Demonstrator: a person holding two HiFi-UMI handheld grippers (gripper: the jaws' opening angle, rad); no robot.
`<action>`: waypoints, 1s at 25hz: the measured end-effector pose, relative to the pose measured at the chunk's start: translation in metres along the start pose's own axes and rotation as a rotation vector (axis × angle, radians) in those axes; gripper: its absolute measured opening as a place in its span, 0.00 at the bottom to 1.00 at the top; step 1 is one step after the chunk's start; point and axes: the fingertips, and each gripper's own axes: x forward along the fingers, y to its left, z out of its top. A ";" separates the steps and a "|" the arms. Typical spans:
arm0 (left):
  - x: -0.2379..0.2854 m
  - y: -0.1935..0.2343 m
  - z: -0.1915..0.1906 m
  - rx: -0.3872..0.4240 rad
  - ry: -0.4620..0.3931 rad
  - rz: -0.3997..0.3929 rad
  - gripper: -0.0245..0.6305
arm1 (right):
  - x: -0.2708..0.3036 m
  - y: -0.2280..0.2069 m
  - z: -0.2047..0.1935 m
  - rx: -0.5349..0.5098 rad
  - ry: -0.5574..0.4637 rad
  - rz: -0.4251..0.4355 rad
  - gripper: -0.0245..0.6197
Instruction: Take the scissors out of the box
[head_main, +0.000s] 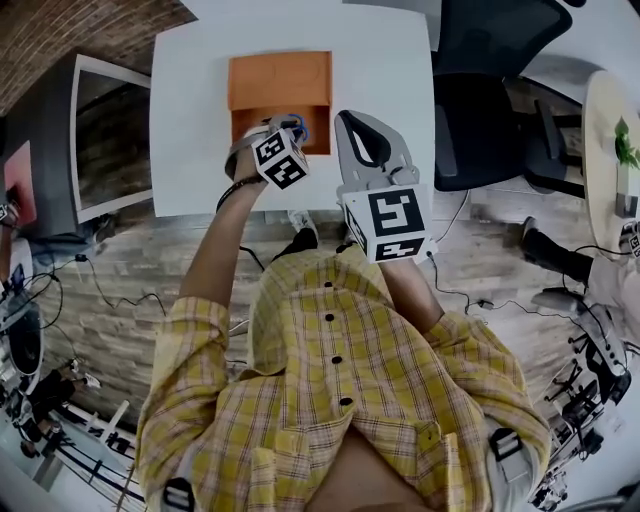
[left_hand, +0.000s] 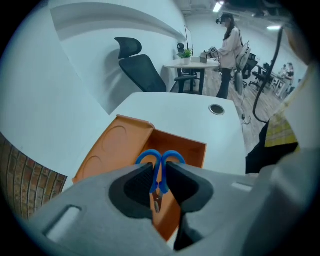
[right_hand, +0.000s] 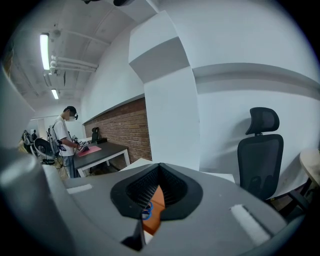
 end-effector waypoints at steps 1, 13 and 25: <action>-0.004 0.001 0.001 -0.015 -0.010 0.011 0.17 | -0.002 0.001 0.000 -0.002 -0.003 0.003 0.03; -0.051 0.008 0.015 -0.160 -0.116 0.135 0.17 | -0.022 0.014 0.011 -0.032 -0.034 0.031 0.03; -0.117 0.021 0.037 -0.369 -0.278 0.252 0.17 | -0.034 0.023 0.020 -0.057 -0.065 0.041 0.03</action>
